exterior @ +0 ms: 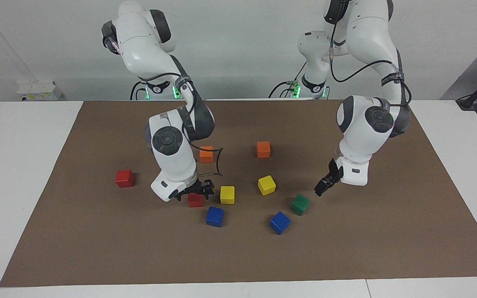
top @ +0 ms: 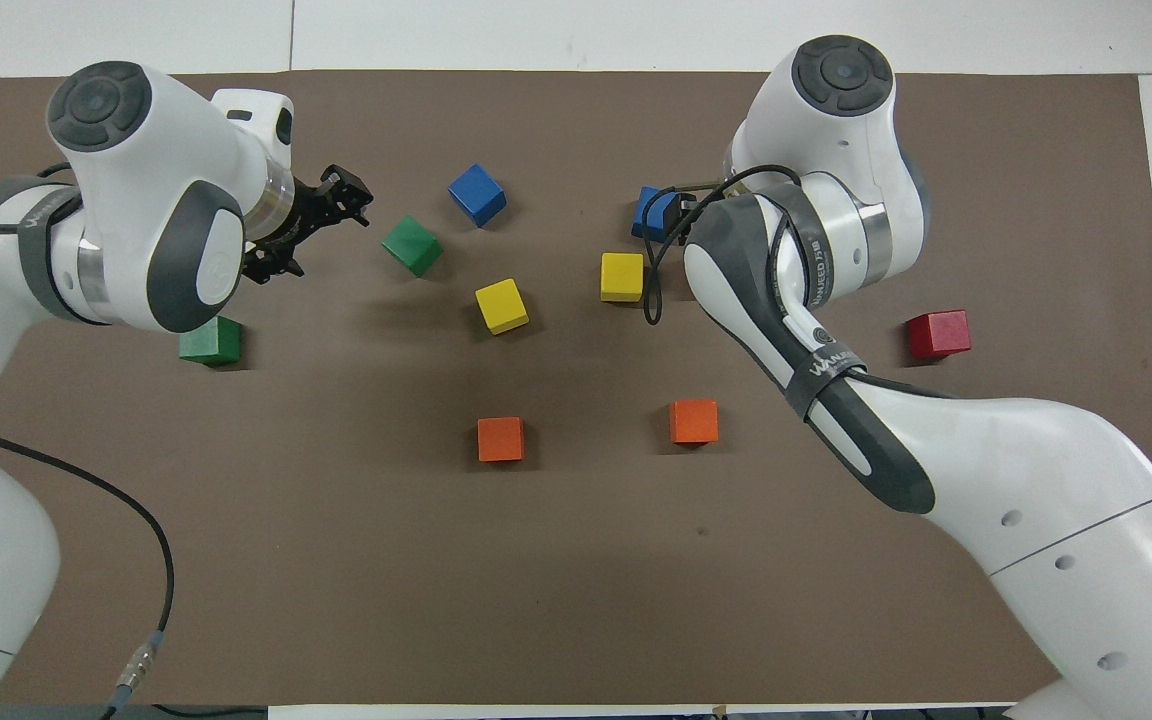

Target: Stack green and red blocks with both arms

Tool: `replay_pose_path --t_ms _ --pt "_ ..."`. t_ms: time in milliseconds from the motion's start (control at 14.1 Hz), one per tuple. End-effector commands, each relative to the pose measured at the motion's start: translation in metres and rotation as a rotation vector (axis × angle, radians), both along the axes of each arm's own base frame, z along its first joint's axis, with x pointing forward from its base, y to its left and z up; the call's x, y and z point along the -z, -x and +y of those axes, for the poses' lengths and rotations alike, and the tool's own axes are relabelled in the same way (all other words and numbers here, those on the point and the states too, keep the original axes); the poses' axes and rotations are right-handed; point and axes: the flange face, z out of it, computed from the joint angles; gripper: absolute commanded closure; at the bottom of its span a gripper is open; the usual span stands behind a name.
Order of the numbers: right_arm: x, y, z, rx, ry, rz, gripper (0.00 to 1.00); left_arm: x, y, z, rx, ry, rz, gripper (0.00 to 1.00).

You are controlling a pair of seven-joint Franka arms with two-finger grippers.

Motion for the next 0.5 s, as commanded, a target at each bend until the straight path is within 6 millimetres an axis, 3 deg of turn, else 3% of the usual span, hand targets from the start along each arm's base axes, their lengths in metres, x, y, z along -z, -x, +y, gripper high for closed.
replay_pose_path --t_ms 0,142,426 --pt "0.022 0.011 0.001 0.022 0.001 -0.011 0.00 0.014 -0.020 -0.035 -0.046 -0.054 0.037 0.00" --pt "0.030 0.016 0.000 0.021 -0.001 -0.017 0.00 0.026 -0.028 -0.050 -0.095 -0.086 0.045 0.00" --pt "0.036 0.022 -0.001 0.017 0.002 -0.010 0.00 0.034 -0.031 -0.060 -0.111 -0.106 0.046 0.00"
